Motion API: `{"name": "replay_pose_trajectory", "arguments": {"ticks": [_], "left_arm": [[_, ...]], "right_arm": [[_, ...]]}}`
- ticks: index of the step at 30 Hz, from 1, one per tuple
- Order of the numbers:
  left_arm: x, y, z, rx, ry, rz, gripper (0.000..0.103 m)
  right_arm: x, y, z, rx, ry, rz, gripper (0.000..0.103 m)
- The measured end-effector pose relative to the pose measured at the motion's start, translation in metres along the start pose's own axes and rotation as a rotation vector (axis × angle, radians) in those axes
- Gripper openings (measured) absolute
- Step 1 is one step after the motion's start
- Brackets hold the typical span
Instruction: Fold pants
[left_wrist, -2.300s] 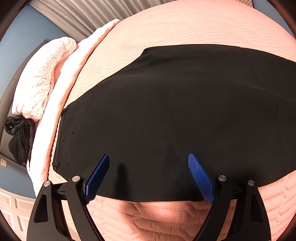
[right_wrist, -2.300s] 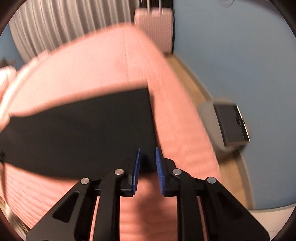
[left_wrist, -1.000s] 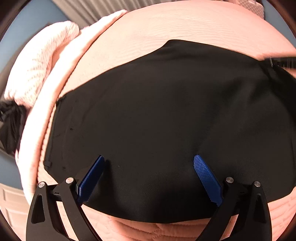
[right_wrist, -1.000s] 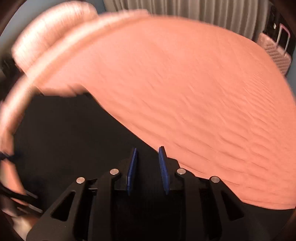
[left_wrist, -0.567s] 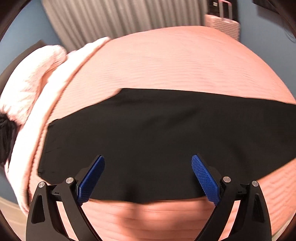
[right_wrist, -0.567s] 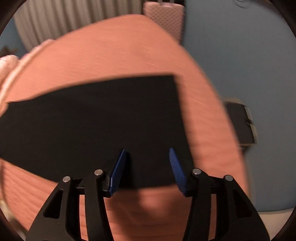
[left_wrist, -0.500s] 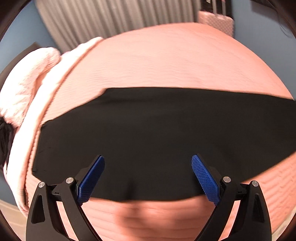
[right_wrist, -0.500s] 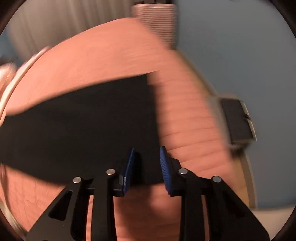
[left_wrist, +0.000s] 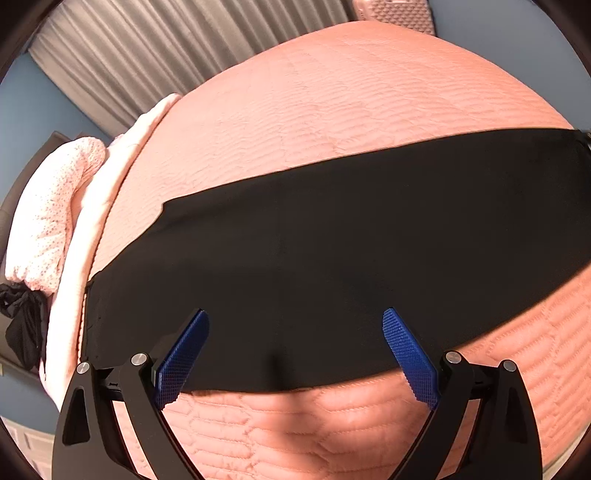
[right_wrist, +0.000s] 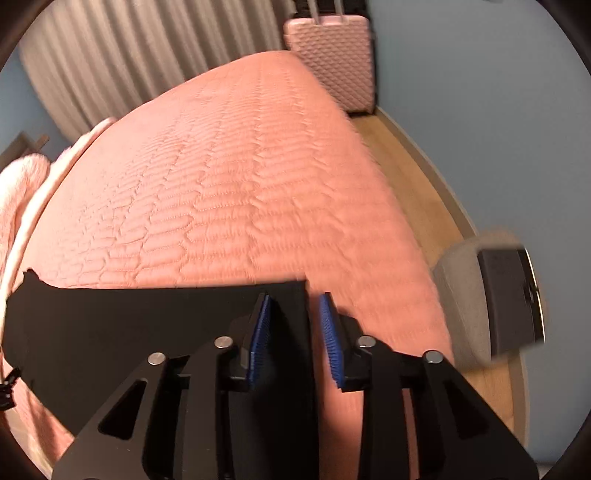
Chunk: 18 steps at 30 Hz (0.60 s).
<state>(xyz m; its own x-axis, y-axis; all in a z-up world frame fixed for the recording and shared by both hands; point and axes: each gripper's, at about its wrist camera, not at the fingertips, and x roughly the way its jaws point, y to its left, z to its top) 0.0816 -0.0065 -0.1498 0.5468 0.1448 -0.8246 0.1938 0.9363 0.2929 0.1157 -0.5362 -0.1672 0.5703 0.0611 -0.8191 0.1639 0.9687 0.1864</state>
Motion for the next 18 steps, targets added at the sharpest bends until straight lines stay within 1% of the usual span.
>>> {"name": "replay_pose_trajectory", "arguments": {"ticks": [1, 2, 3, 4, 5, 6, 7, 8, 10, 11, 12, 14, 15, 16, 17, 18], "left_arm": [[-0.002, 0.002, -0.001, -0.008, -0.004, 0.000, 0.093], [-0.002, 0.007, -0.001, -0.021, -0.009, -0.003, 0.093], [-0.001, 0.013, 0.000, -0.032, -0.013, -0.004, 0.093], [-0.002, 0.017, -0.001, -0.047, -0.021, -0.008, 0.094], [-0.003, 0.021, -0.002, -0.062, -0.029, -0.016, 0.093], [-0.001, 0.025, -0.002, -0.075, -0.034, -0.024, 0.093], [-0.003, 0.028, -0.005, -0.091, -0.040, -0.033, 0.093], [-0.002, 0.030, -0.005, -0.101, -0.043, -0.040, 0.093], [-0.007, 0.030, -0.009, -0.101, -0.042, -0.050, 0.093], [-0.011, 0.030, -0.012, -0.097, -0.046, -0.044, 0.093], [-0.015, 0.031, -0.015, -0.095, -0.053, -0.042, 0.094], [-0.021, 0.037, -0.022, -0.093, -0.058, -0.044, 0.094], [-0.022, 0.041, -0.026, -0.097, -0.055, -0.040, 0.094], [-0.022, 0.044, -0.029, -0.102, -0.051, -0.039, 0.094], [-0.021, 0.048, -0.032, -0.108, -0.043, -0.038, 0.094], [-0.019, 0.052, -0.036, -0.118, -0.033, -0.033, 0.094]], "right_arm": [[-0.014, -0.006, -0.016, 0.010, 0.002, -0.001, 0.029], [-0.026, -0.010, -0.029, 0.018, -0.003, 0.001, 0.033], [-0.036, -0.012, -0.045, 0.035, -0.008, 0.011, 0.041], [-0.049, -0.015, -0.067, 0.071, -0.007, 0.022, 0.066], [-0.057, -0.015, -0.082, 0.094, -0.009, 0.019, 0.075], [-0.063, -0.012, -0.101, 0.103, -0.016, 0.016, 0.075], [-0.069, -0.011, -0.111, 0.099, -0.015, 0.027, 0.075], [-0.067, -0.008, -0.118, 0.104, -0.010, 0.041, 0.074], [-0.056, -0.006, -0.124, 0.141, 0.001, 0.043, 0.075], [-0.054, -0.006, -0.122, 0.163, -0.020, 0.047, 0.075], [-0.052, -0.009, -0.120, 0.215, -0.050, 0.087, 0.075], [-0.048, -0.015, -0.117, 0.293, -0.066, 0.146, 0.073], [-0.043, -0.016, -0.114, 0.324, -0.073, 0.176, 0.071], [-0.038, -0.017, -0.113, 0.352, -0.073, 0.191, 0.063], [-0.036, -0.019, -0.114, 0.375, -0.075, 0.196, 0.058], [-0.034, -0.021, -0.113, 0.401, -0.084, 0.214, 0.051]]}}
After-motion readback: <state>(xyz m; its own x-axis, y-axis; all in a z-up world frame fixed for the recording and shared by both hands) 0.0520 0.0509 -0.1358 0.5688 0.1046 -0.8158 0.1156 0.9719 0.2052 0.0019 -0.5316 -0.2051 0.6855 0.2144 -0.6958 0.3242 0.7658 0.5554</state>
